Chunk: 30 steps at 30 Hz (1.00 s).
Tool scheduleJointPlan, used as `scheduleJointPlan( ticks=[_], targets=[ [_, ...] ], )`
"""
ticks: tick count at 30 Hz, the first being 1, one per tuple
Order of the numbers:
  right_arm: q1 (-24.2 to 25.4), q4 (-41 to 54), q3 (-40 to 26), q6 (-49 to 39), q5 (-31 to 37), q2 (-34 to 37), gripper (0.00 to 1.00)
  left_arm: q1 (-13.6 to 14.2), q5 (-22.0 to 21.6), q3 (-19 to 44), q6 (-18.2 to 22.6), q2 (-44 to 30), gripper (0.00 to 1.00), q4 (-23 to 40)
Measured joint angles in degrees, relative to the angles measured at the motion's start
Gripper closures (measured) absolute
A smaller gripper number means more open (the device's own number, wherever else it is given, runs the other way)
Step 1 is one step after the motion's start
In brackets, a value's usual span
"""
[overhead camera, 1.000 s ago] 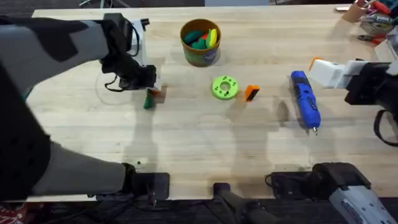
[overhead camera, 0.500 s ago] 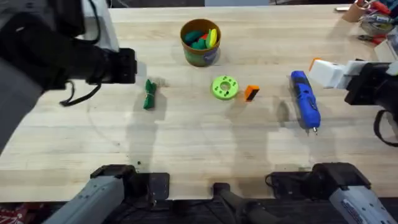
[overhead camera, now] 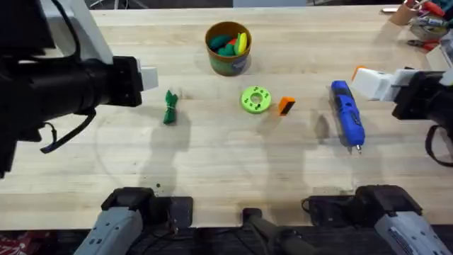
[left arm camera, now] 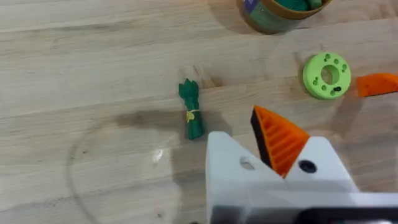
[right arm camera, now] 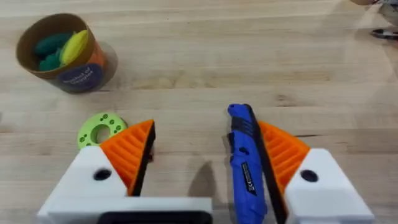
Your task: Pick up the gripper from the table and insert it into the empty holder that is missing its gripper. Then pick up a screw, insert it into the mounting hole, and use the screwdriver to tighten it. Finally, clean up the table by picking up the vegetable and placing it into the bucket.
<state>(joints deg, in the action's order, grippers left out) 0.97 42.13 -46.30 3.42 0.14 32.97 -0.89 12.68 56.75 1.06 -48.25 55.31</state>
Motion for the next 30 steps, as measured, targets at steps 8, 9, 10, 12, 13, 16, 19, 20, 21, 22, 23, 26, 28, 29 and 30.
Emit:
scheduleJointPlan(
  ticks=[8,9,10,12,13,16,19,20,21,22,23,26,28,29,30],
  targets=[
    [0.0,0.0,0.0,0.0,0.0,0.02,0.083,-0.01,0.16,0.0,-0.2,-0.07,0.109,0.0],
    [0.0,0.0,0.0,0.0,0.0,0.01,0.083,0.0,0.19,0.0,-0.26,-0.07,0.04,0.02],
    [0.0,0.0,0.0,0.01,0.0,0.02,0.083,0.0,0.2,0.0,-0.28,-0.07,0.022,0.02],
    [0.0,0.0,0.0,0.01,0.0,0.02,0.083,0.0,0.2,0.0,-0.28,-0.07,0.015,0.02],
    [0.0,0.0,0.0,0.02,0.0,0.02,0.083,0.0,0.2,0.0,-0.27,-0.07,0.015,0.02],
    [0.0,0.0,0.0,0.01,0.0,0.02,0.083,0.0,0.2,0.0,-0.26,-0.07,0.015,0.02],
    [0.0,0.0,0.0,0.0,0.0,0.02,0.083,0.0,0.2,0.0,-0.26,-0.07,0.015,0.02],
    [0.0,0.0,0.0,0.0,0.0,0.02,0.083,0.0,0.2,0.0,-0.26,-0.07,0.015,0.01],
    [0.0,0.0,0.0,0.0,0.0,0.02,0.083,0.0,0.2,0.0,-0.26,-0.07,0.015,0.0],
    [0.0,0.0,0.0,0.0,0.0,0.02,0.083,0.0,0.2,0.0,-0.26,-0.07,0.015,-0.02],
    [0.0,0.0,0.0,0.01,0.0,0.01,0.083,0.0,0.2,0.0,-0.26,-0.07,0.015,-0.04],
    [0.0,0.0,0.0,0.0,0.0,0.01,0.083,-0.01,0.2,0.0,-0.26,-0.07,0.015,-0.04],
    [0.0,0.0,0.0,0.0,0.0,0.01,0.083,0.0,0.2,0.0,-0.26,-0.05,0.015,-0.1],
    [0.0,0.0,0.0,0.01,0.0,0.02,0.083,0.0,0.2,0.0,-0.26,-0.04,0.015,-0.24],
    [0.0,0.0,0.0,0.0,0.0,0.02,0.083,0.0,0.2,0.0,-0.26,-0.06,0.015,-0.53]
  ],
)
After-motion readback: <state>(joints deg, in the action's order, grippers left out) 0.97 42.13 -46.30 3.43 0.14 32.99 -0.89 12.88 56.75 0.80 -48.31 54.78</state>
